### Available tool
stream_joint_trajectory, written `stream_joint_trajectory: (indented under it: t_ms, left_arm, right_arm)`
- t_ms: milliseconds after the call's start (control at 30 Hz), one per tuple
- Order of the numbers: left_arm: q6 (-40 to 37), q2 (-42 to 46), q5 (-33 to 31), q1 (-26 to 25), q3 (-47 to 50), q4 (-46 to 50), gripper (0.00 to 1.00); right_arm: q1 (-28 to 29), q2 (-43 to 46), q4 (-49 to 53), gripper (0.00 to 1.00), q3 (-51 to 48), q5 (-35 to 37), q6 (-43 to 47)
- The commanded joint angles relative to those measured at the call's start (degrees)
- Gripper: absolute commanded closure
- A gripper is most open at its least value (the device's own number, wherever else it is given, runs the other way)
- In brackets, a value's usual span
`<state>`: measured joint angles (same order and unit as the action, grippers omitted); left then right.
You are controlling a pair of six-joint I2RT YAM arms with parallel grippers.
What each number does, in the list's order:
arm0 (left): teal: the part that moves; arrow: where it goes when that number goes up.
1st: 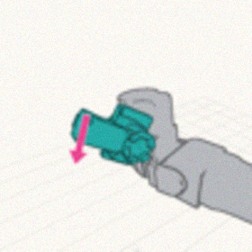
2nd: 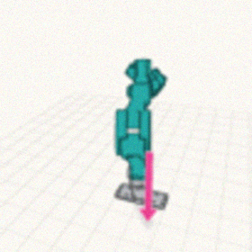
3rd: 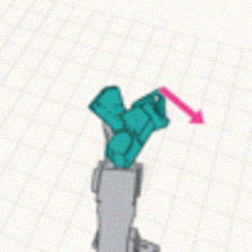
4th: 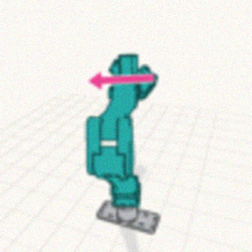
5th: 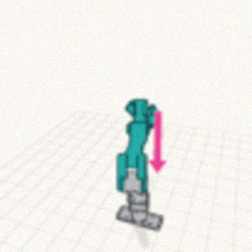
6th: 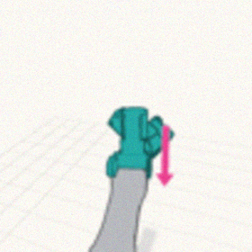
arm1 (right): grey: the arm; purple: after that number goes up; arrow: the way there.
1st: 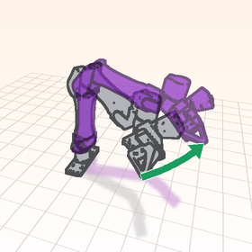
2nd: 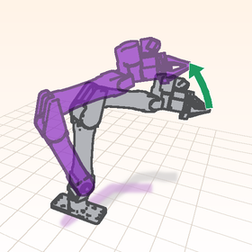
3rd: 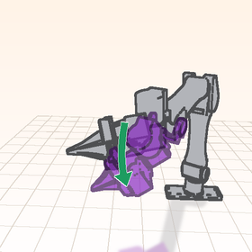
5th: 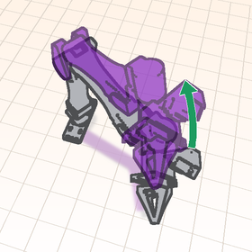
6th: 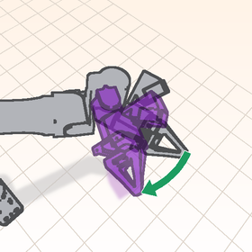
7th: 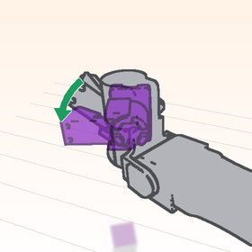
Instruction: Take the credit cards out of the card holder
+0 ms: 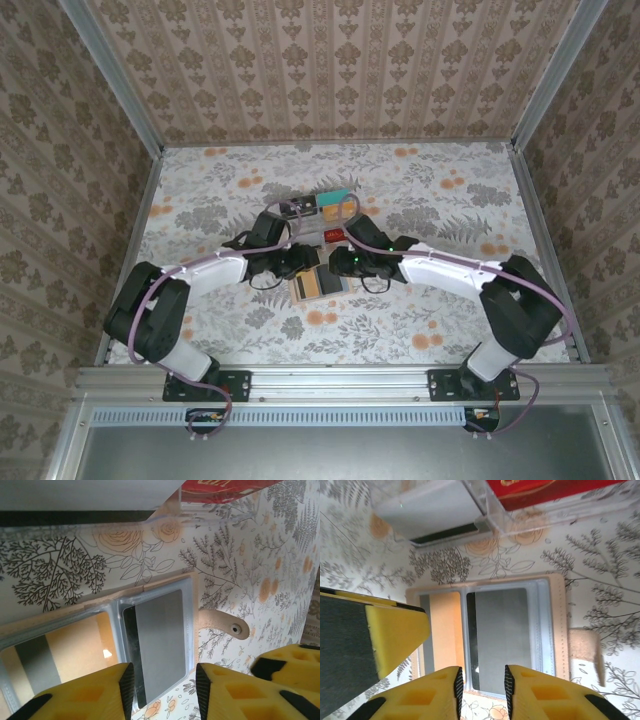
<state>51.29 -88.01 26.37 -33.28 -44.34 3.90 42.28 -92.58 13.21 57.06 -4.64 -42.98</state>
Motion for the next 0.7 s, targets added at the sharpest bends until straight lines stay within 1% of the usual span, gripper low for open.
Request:
stream_joint_trajectory:
  t_ms: [0,233,500,667]
  left_arm:
    - [0.12,-0.26,-0.66,-0.19,0.7,1.37,0.63]
    - [-1.78,-2.07,-0.18,-0.3,-1.16,3.71,0.65]
    - [-1.55,-4.16,0.0,-1.68,-2.32,3.67,0.66]
    - [-1.37,-5.01,-0.04,-1.97,-2.48,3.14,0.67]
  right_arm:
    - [1.04,-3.04,4.5,0.69,3.19,0.93,1.47]
    - [1.65,-8.46,9.23,0.7,6.92,-0.01,2.65]
    - [1.56,-11.43,12.07,0.63,8.59,2.81,1.75]
    - [1.44,-13.11,12.28,0.65,9.02,2.12,1.76]
